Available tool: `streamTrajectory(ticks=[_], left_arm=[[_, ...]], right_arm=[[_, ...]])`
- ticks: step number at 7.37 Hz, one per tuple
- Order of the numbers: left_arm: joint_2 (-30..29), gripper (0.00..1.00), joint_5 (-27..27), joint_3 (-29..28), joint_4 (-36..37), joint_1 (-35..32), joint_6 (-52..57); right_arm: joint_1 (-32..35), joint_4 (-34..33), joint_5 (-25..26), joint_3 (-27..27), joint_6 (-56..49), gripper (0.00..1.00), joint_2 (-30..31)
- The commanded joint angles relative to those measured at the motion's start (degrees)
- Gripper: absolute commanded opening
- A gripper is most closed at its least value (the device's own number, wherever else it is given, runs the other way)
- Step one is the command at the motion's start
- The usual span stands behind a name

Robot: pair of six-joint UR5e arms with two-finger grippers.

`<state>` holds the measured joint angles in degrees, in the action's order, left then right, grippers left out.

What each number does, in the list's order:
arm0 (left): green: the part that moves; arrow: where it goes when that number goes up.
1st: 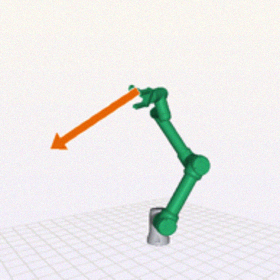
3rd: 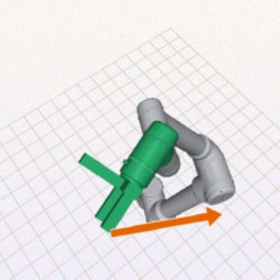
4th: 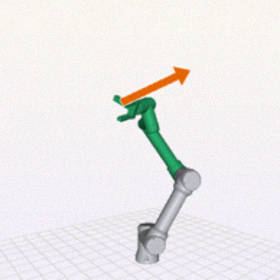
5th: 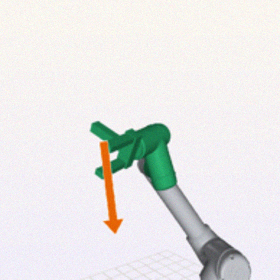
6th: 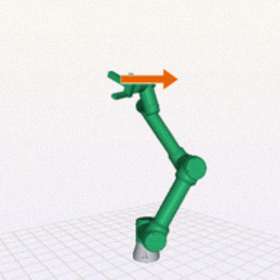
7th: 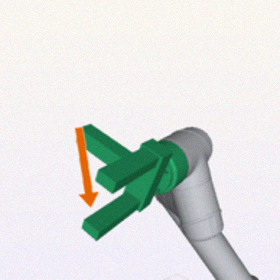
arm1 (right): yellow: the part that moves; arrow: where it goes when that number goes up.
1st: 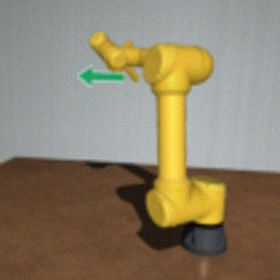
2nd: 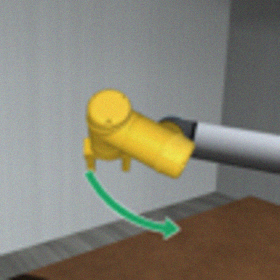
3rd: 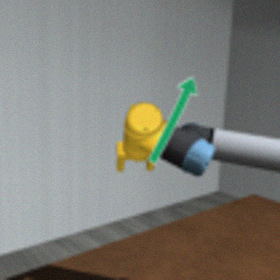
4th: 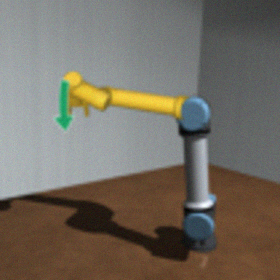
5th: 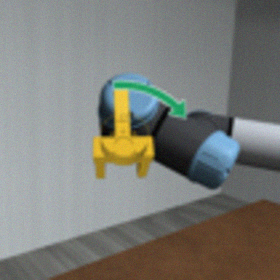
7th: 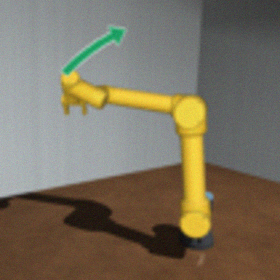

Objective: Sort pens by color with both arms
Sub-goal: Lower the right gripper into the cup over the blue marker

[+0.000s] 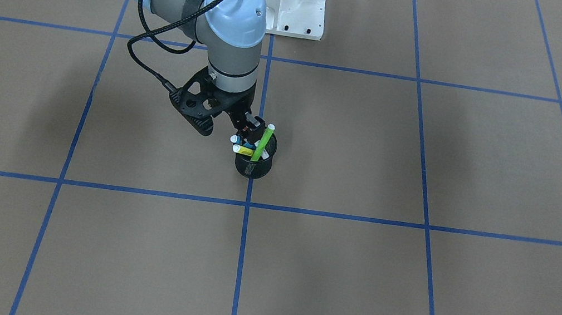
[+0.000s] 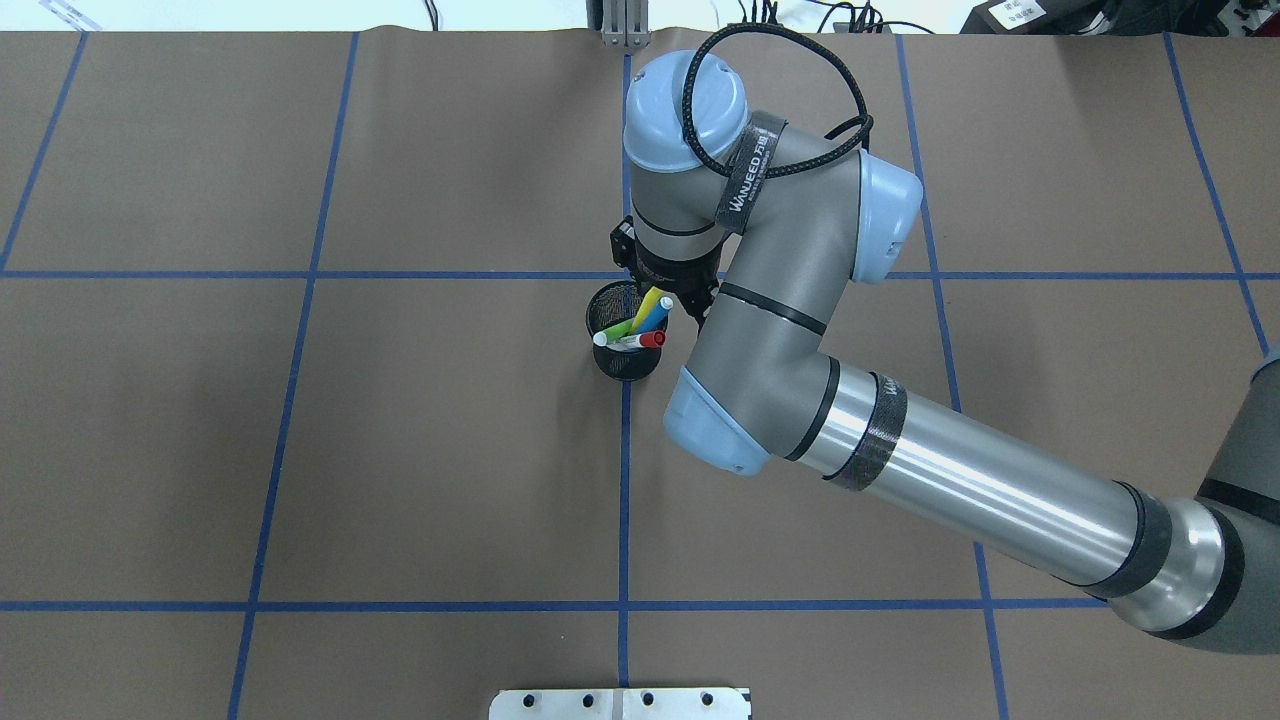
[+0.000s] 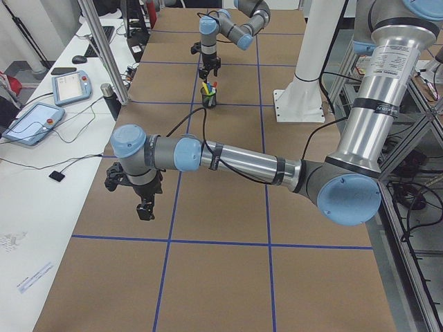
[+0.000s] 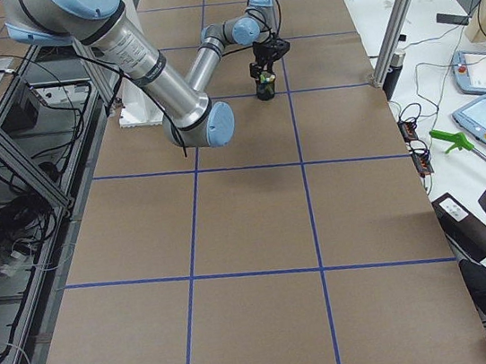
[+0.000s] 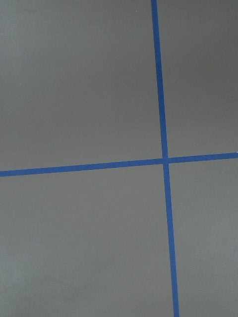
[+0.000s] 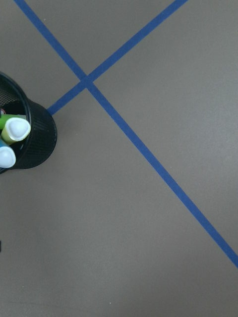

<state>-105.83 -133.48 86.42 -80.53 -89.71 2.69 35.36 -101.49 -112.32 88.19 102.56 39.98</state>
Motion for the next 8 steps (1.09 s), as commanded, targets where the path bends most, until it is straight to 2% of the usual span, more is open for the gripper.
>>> streamTrajectory(ticks=[1, 5, 6, 7, 8], left_arm=[[0.01, 1.0, -0.03, 0.07, 0.02, -0.11, 0.03], [0.01, 1.0, 0.06, 0.33, 0.02, -0.2, 0.03], [0.01, 1.0, 0.06, 0.33, 0.02, -0.29, 0.12], [0.01, 1.0, 0.06, 0.33, 0.02, -0.29, 0.03], [0.01, 1.0, 0.06, 0.33, 0.02, -0.29, 0.12]], right_arm=[[-0.11, -0.03, 0.0, -0.64, -0.17, 0.85, 0.27], [-0.2, 0.06, 0.0, -0.91, -0.25, 0.84, 0.63], [-0.2, 0.15, 0.08, -0.91, -0.34, 0.75, 0.63], [-0.2, 0.06, 0.17, -1.09, -1.3, 0.59, 0.63], [-0.2, 0.06, 0.17, -1.18, -1.22, 0.48, 0.19]])
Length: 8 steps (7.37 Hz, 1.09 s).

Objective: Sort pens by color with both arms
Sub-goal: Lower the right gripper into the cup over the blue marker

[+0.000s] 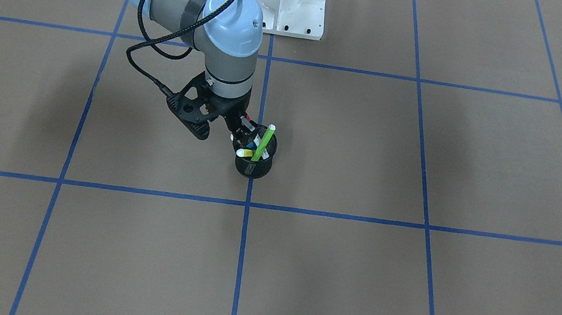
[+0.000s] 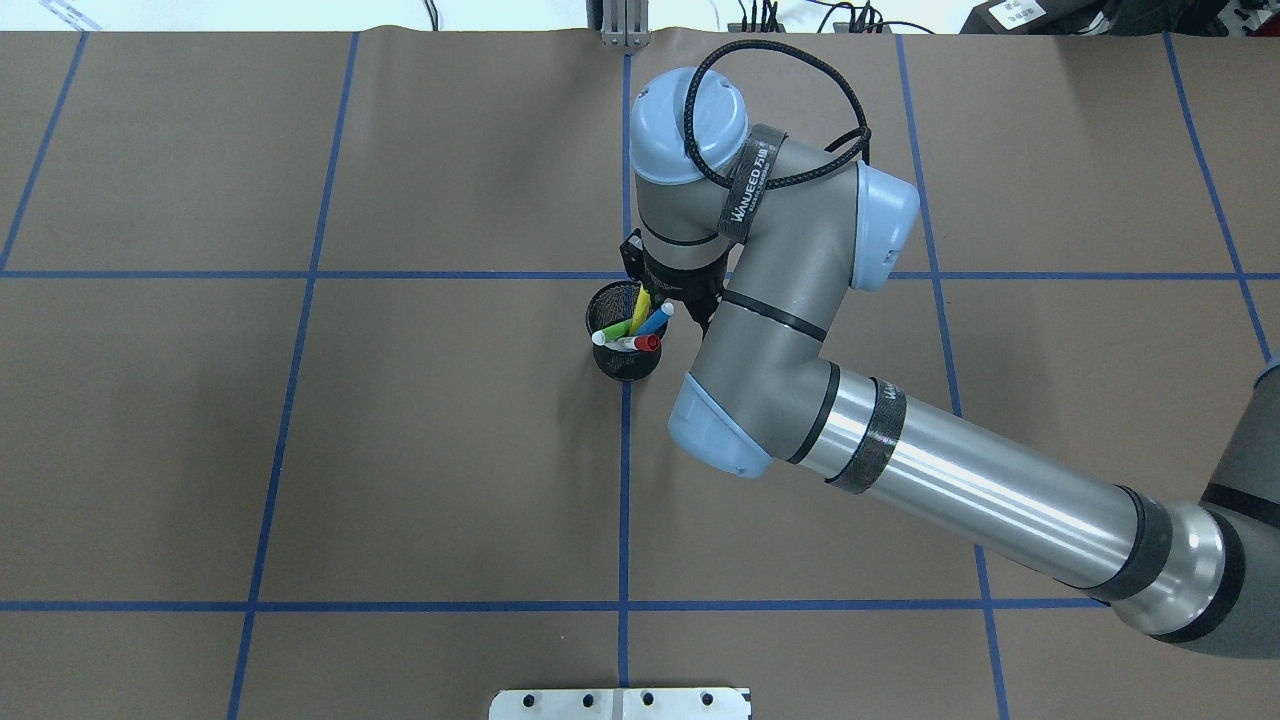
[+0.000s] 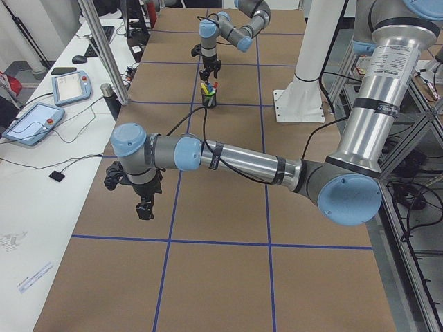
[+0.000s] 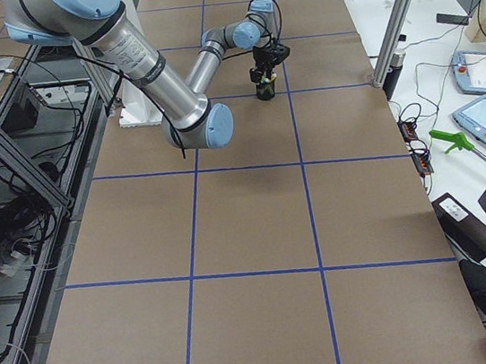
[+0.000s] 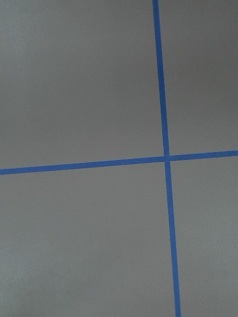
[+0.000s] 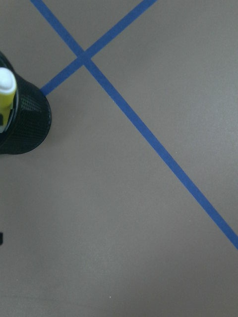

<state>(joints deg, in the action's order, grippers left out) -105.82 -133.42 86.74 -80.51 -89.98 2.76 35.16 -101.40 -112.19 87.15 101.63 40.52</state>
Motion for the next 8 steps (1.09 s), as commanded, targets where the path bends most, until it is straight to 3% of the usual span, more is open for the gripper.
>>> streamTrajectory(ticks=[1, 8], left_arm=[[0.0, 1.0, 0.0, 0.01, 0.0, -0.11, 0.05], [0.0, 1.0, 0.0, 0.53, 0.61, -0.81, 0.05]], right_arm=[[0.0, 0.06, 0.57, -0.22, -0.56, 0.46, -0.44], [-0.7, 0.15, 2.59, -2.77, -0.56, 0.44, -2.73]])
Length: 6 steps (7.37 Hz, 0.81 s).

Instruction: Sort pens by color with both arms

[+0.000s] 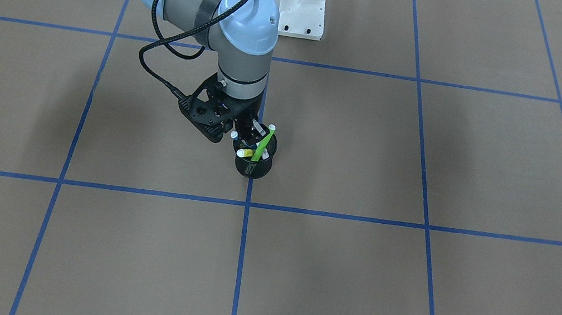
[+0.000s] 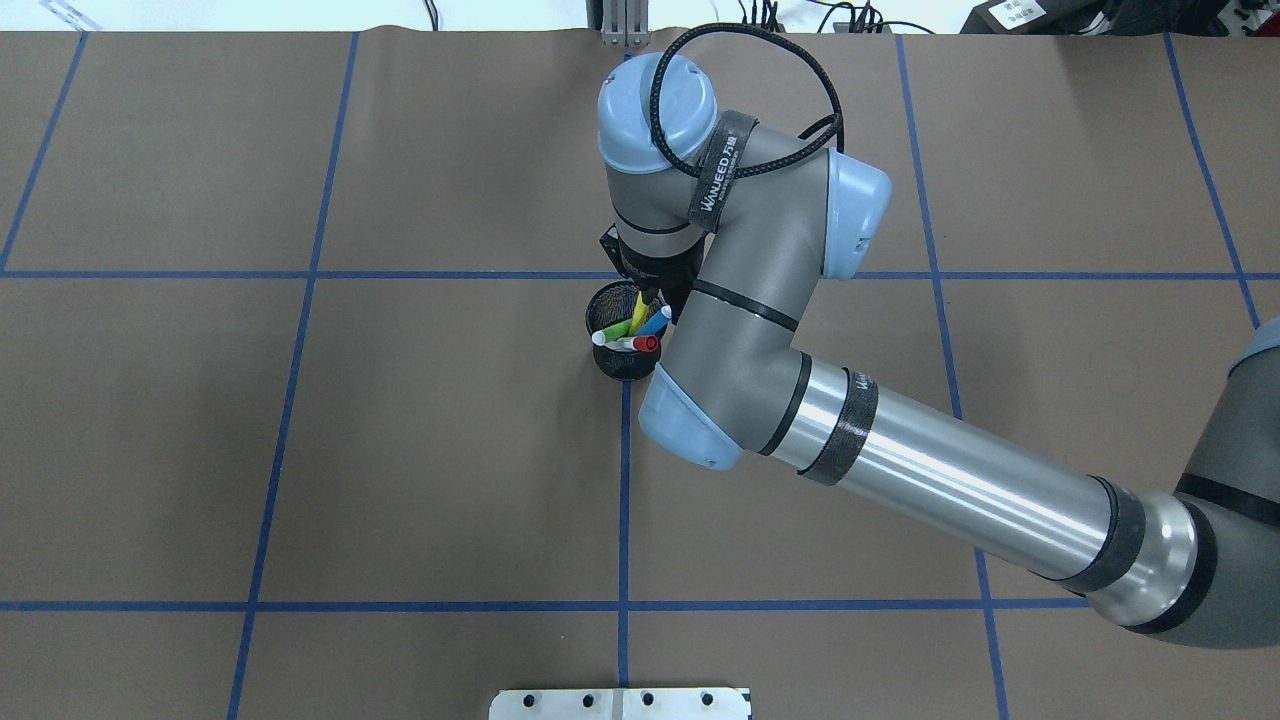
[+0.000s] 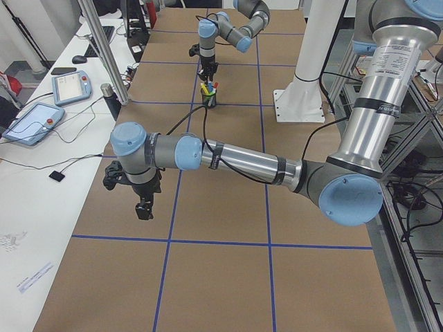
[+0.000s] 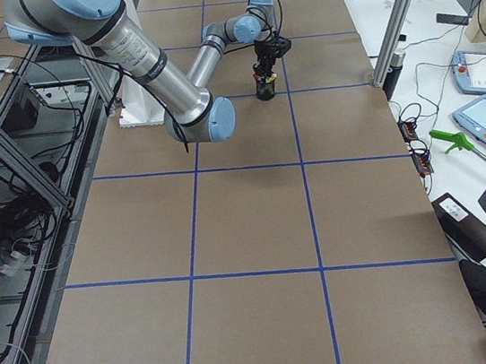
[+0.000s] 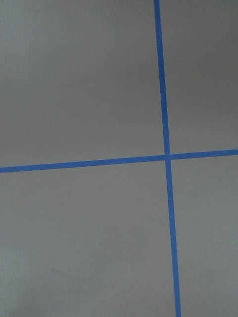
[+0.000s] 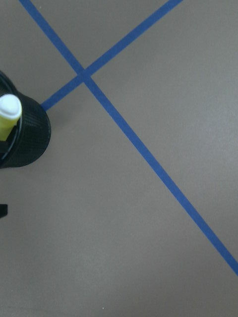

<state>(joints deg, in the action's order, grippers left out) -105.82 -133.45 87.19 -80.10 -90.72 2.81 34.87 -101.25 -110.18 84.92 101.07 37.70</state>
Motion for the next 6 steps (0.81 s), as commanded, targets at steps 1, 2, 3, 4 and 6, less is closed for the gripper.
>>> streamTrajectory(ticks=[1, 2, 3, 4, 6], left_arm=[[0.0, 1.0, 0.03, 0.09, 0.2, -0.07, 0.0], [0.0, 1.0, -0.06, 0.17, 0.2, -0.07, 0.0], [0.09, 1.0, -0.06, 0.52, 0.2, -0.07, 0.0], [0.09, 1.0, 0.03, 0.79, 0.55, -0.07, 0.0], [0.09, 1.0, -0.06, 0.88, 0.64, -0.07, 0.0]], right_arm=[[-0.41, 0.0, 0.58, -0.55, -0.09, 0.41, 0.09], [-0.41, 0.0, 0.58, -0.55, -0.17, 0.34, 0.09], [-0.5, 0.0, 0.67, -0.46, -0.52, 0.28, -0.17], [-0.5, 0.09, 0.58, -0.46, -0.53, 0.26, -0.26], [-0.68, 0.18, 0.67, -0.46, -0.79, 0.2, -0.26]])
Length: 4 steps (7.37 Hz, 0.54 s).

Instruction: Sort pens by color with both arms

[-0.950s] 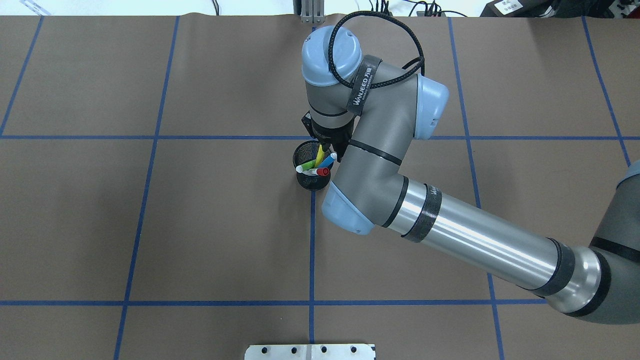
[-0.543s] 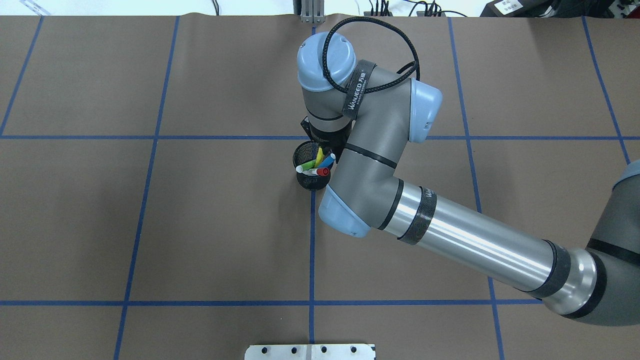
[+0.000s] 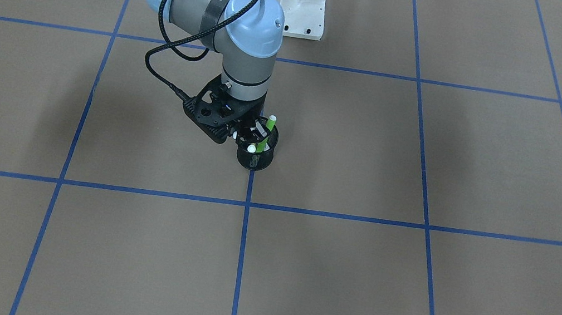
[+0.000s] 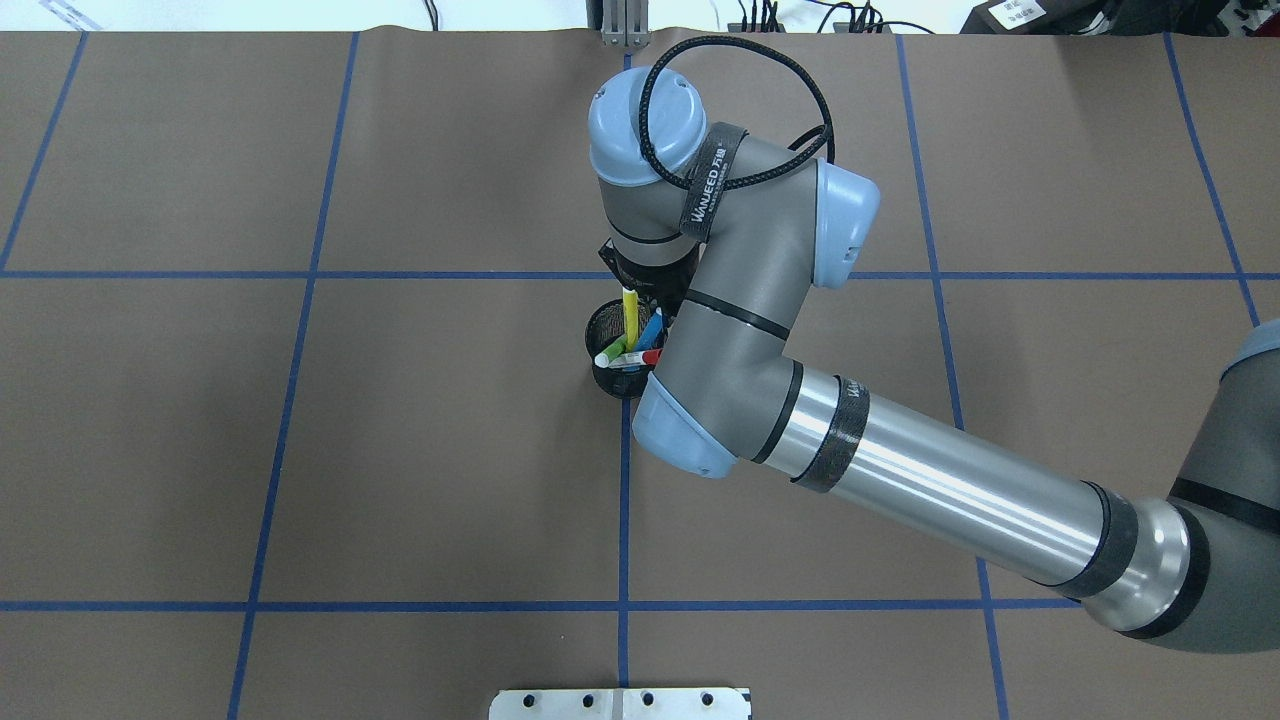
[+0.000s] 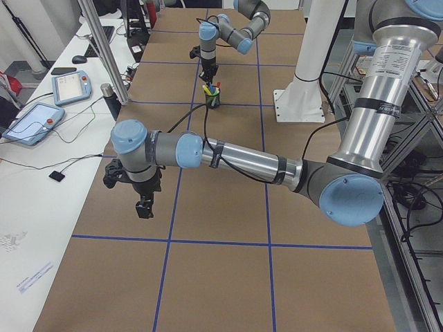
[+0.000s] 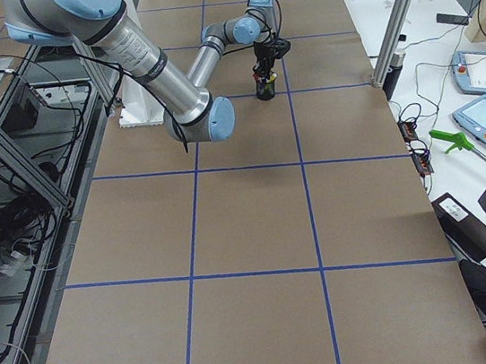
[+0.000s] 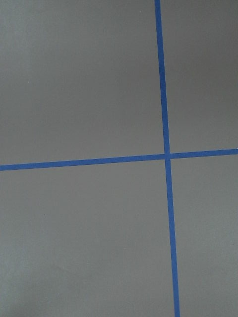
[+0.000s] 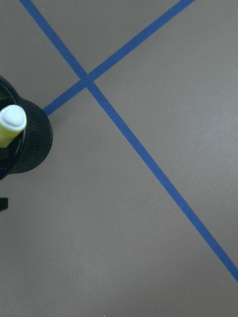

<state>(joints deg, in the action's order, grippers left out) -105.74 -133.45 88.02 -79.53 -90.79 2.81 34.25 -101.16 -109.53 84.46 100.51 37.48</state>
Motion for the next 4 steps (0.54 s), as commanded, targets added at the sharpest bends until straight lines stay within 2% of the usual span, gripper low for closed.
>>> streamTrajectory(ticks=[1, 3, 4], left_arm=[[-1.3, 1.0, -0.06, 0.13, 3.21, 0.0, -0.09], [-8.31, 1.0, -0.14, 0.57, 11.99, 0.09, -0.35], [-10.17, 1.0, -0.75, 1.09, 13.34, 0.44, -3.83]], right_arm=[[-0.06, 0.08, 0.02, 0.01, -0.31, 0.18, 0.05], [0.02, 0.08, 0.11, 0.27, -0.23, 0.18, -0.56], [0.63, -0.01, 0.02, 0.27, -0.05, 0.17, -1.61]])
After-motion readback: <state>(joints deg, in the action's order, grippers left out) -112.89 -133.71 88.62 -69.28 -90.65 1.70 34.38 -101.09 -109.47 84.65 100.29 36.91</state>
